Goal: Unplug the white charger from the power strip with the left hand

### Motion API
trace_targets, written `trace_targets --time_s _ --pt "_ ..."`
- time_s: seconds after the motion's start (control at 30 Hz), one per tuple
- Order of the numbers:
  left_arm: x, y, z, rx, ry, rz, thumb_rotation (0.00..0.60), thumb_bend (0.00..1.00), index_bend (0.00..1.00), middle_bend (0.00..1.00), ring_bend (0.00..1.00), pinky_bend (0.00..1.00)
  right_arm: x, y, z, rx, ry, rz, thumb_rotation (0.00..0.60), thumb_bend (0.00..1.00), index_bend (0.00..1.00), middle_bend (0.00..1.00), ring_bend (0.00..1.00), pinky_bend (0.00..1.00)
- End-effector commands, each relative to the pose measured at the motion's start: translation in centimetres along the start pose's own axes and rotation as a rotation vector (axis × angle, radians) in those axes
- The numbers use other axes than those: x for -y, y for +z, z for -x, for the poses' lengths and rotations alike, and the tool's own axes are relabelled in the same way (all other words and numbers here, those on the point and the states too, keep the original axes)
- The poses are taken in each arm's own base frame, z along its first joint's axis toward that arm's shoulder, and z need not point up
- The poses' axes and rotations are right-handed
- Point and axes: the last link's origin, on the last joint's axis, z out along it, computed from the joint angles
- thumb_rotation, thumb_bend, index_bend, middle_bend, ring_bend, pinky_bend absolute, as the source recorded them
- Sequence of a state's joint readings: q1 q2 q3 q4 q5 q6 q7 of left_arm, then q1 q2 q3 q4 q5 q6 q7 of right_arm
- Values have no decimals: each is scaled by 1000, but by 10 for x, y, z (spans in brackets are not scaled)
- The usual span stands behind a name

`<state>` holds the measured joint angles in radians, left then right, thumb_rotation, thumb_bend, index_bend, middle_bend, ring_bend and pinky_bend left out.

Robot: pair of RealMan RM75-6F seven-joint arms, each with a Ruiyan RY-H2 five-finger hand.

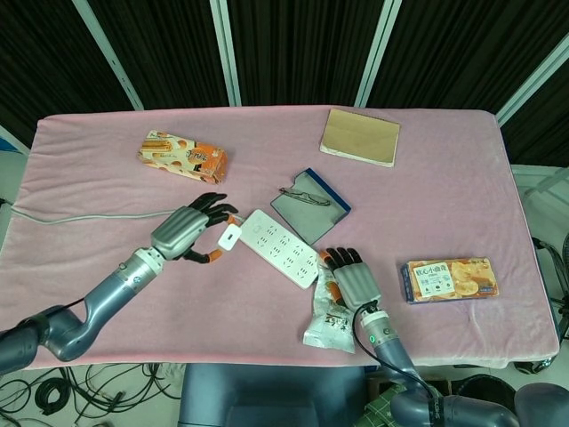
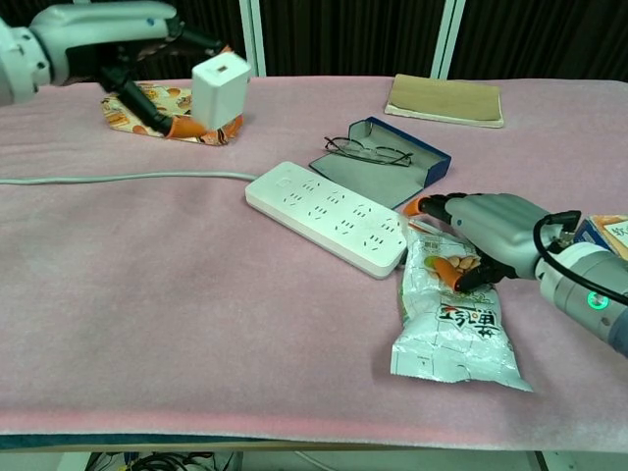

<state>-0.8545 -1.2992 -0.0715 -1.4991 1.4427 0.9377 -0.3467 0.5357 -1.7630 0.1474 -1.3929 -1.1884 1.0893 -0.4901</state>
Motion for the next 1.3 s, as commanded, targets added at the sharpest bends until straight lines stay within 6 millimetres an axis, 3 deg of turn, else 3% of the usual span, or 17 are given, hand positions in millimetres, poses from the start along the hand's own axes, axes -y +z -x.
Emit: trace_targets --time_s 0.03,0.2,0.4,0.73,0.87,1.0,1.13,1.3 --pt "20 -13 8 13 24 -42 600 641 476 184 0 17 -3 1 -4 -12 7 11 600 323 139 93 91 108" --pt "41 -16 20 17 17 -83 600 641 470 181 0 11 -11 5 -15 -46 16 32 600 273 125 64 70 106" --pt "57 -5 32 77 148 -98 600 639 453 177 0 0 -23 8 -45 -117 35 51 600 258 117 60 68 106" --pt "55 3 56 287 404 -108 600 622 383 164 0 0 -40 8 -78 -178 35 83 600 258 117 60 68 106" --pt "55 5 60 342 480 -120 600 516 257 137 0 0 -46 6 -85 -188 40 98 600 255 117 61 68 106" --pt "52 6 60 362 512 -130 600 296 46 93 0 0 -51 5 -89 -194 47 109 600 236 117 61 68 106" --pt "42 10 48 286 538 -127 600 204 3 56 0 0 -56 4 -94 -202 45 121 600 236 117 61 68 106" --pt "27 7 23 187 514 -134 600 199 0 54 0 0 -72 3 -105 -233 33 156 600 236 117 61 67 106"
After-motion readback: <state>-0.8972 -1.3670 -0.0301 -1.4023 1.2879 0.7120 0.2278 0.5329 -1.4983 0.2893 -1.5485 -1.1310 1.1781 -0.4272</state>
